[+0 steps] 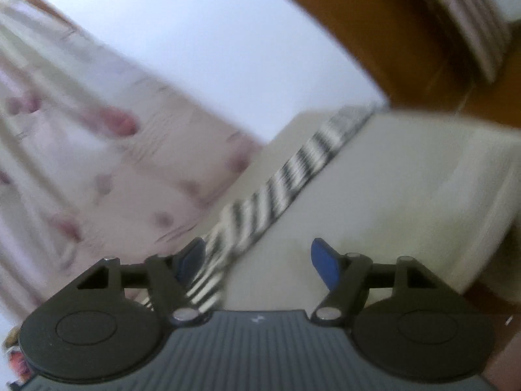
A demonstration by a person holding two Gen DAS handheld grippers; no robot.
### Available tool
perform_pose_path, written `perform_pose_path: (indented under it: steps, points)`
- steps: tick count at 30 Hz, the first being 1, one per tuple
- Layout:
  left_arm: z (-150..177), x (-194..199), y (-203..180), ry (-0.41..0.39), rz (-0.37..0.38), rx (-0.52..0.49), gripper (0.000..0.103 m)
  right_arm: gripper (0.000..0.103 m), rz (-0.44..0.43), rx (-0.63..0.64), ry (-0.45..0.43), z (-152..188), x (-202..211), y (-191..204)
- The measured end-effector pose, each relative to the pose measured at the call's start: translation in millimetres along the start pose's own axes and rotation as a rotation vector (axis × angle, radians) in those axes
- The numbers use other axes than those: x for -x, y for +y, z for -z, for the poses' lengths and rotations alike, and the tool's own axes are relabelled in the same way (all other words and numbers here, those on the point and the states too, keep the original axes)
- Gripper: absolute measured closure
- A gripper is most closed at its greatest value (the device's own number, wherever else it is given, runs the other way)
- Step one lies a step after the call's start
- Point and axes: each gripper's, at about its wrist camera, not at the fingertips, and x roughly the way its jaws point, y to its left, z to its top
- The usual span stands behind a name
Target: Fold small clothes
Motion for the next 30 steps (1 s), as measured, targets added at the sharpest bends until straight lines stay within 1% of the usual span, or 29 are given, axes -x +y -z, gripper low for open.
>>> perform_pose_path:
  steps: [3, 5, 6, 8, 10, 11, 12, 13, 16, 18, 19, 20, 22, 24, 25, 26, 27, 29, 30]
  points:
    - [-3, -37, -4, -0.009, -0.039, 0.017, 0.0, 0.03, 0.072, -0.054, -0.063, -50, -24, -32]
    - [-4, -59, -2, -0.025, -0.096, 0.02, 0.0, 0.03, 0.121, -0.107, -0.093, -87, -43, -56]
    - [-3, -68, 0, -0.029, -0.128, 0.011, 0.0, 0.03, 0.139, -0.119, -0.091, -101, -52, -65]
    - [-1, -85, 5, -0.003, -0.182, 0.025, 0.0, 0.03, 0.188, -0.142, -0.026, -130, -80, -86]
    - [-1, -91, 17, 0.039, -0.167, 0.092, 0.001, 0.03, 0.239, -0.231, 0.024, -145, -107, -112]
    - [0, -92, 21, 0.048, -0.151, 0.121, 0.001, 0.03, 0.227, -0.275, 0.045, -148, -119, -121]
    - [1, -92, 25, 0.049, -0.148, 0.139, 0.001, 0.03, 0.205, -0.316, 0.073, -149, -130, -130]
    - [2, -92, 28, 0.043, -0.148, 0.155, 0.0, 0.03, 0.187, -0.361, 0.083, -150, -143, -139]
    - [3, -92, 27, 0.042, -0.16, 0.154, 0.0, 0.032, 0.148, -0.493, 0.084, -147, -170, -159]
    - [3, -94, 22, 0.052, -0.179, 0.124, 0.0, 0.049, 0.118, -0.527, 0.018, -150, -185, -169]
    - [3, -95, 20, 0.057, -0.184, 0.113, 0.0, 0.074, 0.098, -0.53, -0.009, -152, -191, -171]
    - [3, -96, 20, 0.062, -0.187, 0.106, 0.0, 0.091, 0.097, -0.52, -0.015, -154, -196, -171]
    - [2, -98, 19, 0.067, -0.191, 0.102, 0.0, 0.093, 0.127, -0.449, -0.054, -162, -204, -162]
    - [-1, -97, 19, 0.077, -0.202, 0.106, 0.0, 0.093, 0.106, -0.397, -0.124, -168, -197, -148]
    - [-3, -96, 21, 0.081, -0.202, 0.114, 0.0, 0.093, 0.097, -0.37, -0.143, -174, -193, -140]
    - [-6, -93, 24, 0.068, -0.194, 0.122, 0.0, 0.094, 0.093, -0.342, -0.147, -179, -189, -130]
    - [-7, -88, 27, 0.038, -0.192, 0.118, 0.0, 0.094, 0.083, -0.311, -0.147, -184, -187, -118]
    - [-8, -80, 29, -0.035, -0.23, 0.082, 0.0, 0.094, 0.07, -0.241, -0.146, -193, -183, -89]
    - [-9, -79, 33, -0.051, -0.251, 0.08, 0.0, 0.094, 0.064, -0.224, -0.148, -195, -182, -74]
